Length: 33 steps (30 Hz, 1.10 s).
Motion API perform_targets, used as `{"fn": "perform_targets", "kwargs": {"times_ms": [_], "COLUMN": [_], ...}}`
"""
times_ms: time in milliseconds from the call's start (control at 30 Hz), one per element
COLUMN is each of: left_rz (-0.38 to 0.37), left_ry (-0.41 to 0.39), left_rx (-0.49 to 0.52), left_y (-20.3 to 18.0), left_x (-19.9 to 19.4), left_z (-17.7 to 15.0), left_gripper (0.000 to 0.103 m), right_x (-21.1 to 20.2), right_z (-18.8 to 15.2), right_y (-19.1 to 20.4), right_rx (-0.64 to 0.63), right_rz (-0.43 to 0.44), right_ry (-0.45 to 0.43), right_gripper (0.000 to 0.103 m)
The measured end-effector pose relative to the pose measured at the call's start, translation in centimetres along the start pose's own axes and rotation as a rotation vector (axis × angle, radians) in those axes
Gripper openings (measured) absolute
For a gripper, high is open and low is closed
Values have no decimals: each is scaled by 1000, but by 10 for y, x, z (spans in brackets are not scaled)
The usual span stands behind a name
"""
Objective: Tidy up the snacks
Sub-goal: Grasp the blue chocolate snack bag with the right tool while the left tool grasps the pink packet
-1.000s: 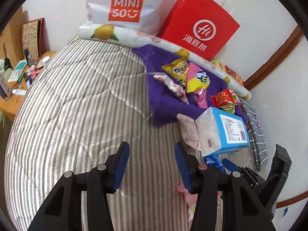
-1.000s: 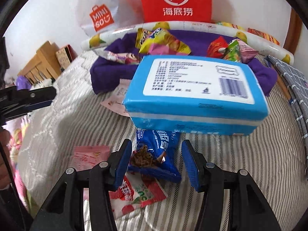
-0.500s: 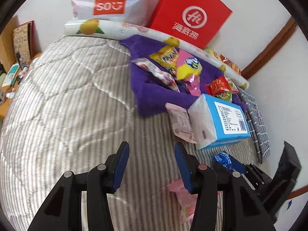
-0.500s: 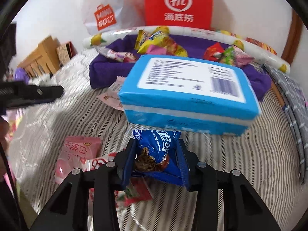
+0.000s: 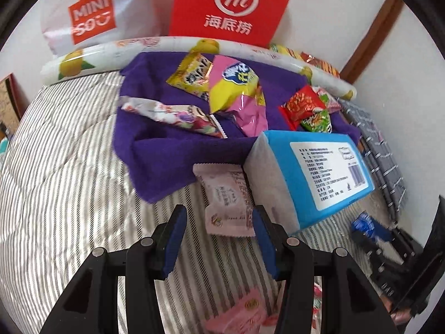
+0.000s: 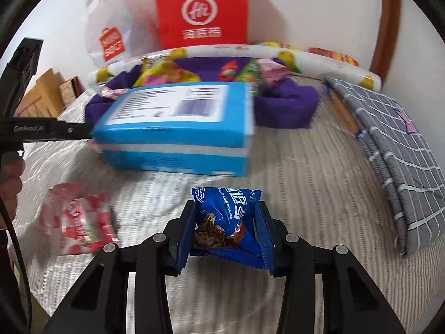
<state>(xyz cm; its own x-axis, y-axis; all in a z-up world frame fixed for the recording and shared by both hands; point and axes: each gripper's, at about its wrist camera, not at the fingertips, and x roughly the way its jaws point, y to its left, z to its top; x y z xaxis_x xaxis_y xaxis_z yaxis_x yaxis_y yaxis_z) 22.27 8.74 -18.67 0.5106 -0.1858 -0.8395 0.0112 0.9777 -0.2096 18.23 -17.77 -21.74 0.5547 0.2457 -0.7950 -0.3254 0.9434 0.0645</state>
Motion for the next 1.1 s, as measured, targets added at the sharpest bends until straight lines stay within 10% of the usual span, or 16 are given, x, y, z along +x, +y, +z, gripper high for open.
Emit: {"fn": "perform_targets", "kwargs": {"times_ms": [1100], "left_rz": [100], "left_ry": [22], "left_rx": [-10], "left_y": [20], "left_x": [-8], "left_z": [-37], "left_gripper": [38], "right_x": [13], "right_z": [0], "right_y": [-14], "right_rx": [23], "right_rz": [-39], "right_ry": [-7], "right_gripper": [43]}}
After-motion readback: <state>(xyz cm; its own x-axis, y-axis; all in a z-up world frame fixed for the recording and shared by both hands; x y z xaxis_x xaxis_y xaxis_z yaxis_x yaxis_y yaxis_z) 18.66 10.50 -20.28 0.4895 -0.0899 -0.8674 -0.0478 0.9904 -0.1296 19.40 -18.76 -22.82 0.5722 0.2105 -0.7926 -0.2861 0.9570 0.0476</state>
